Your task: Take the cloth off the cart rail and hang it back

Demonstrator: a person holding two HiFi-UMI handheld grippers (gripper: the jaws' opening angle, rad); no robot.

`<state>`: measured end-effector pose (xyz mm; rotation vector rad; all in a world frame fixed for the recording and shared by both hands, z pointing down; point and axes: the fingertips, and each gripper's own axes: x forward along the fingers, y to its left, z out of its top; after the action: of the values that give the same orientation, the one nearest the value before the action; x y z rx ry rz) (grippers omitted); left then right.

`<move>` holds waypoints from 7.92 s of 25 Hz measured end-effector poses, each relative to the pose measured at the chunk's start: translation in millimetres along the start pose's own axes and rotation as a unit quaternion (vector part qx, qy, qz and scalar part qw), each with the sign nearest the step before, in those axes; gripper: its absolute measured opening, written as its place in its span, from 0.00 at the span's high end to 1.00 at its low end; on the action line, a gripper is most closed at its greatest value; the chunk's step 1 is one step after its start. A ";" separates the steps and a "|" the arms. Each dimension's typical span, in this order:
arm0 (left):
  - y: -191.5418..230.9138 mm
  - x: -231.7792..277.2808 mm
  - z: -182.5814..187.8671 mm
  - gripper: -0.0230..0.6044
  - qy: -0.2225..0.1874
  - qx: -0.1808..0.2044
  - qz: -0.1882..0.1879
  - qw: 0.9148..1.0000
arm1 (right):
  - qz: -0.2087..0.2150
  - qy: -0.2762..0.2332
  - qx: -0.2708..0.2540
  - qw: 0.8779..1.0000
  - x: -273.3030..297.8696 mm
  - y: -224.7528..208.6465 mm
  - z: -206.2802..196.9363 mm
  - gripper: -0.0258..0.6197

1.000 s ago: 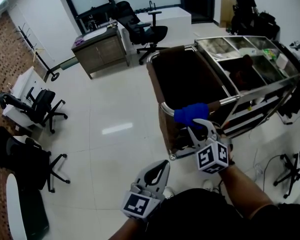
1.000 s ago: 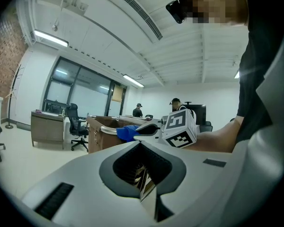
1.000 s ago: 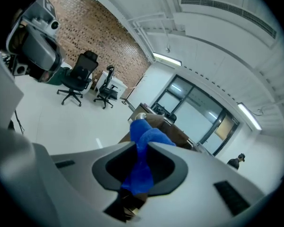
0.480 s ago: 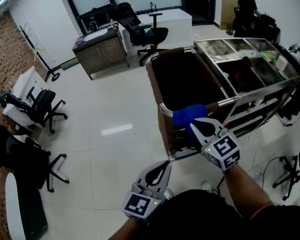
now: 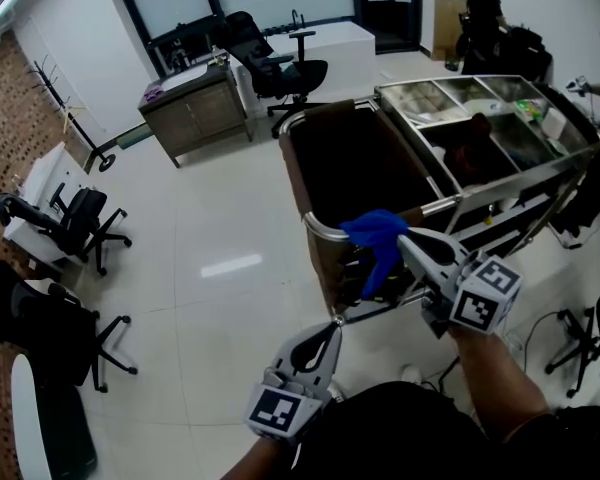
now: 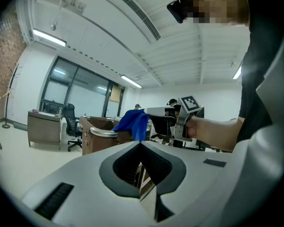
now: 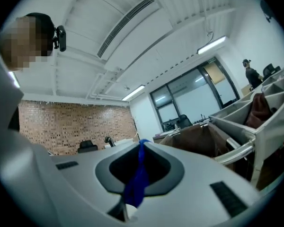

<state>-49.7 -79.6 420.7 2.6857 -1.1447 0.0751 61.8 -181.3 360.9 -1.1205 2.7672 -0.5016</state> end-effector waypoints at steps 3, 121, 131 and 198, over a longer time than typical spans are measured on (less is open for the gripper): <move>-5.6 4.9 2.6 0.96 -0.002 0.002 -0.001 1.000 | 0.008 -0.014 -0.003 1.000 -16.9 7.3 12.5 0.91; 5.9 -3.5 13.3 0.96 -0.033 0.011 0.046 0.998 | -0.092 0.154 -0.143 0.973 89.4 -99.6 5.7 0.91; 8.8 -4.2 10.8 0.96 -0.029 0.001 0.051 0.998 | -0.096 0.201 -0.157 0.962 103.3 -112.7 -7.8 0.78; -40.6 47.2 18.1 0.96 -0.008 0.037 -0.022 0.999 | -0.012 0.089 -0.073 0.993 -100.1 3.9 -72.5 0.95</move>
<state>11.6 -89.6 402.0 2.7798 -1.1063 0.0908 114.9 -90.4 425.8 -1.1970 2.9907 -0.4262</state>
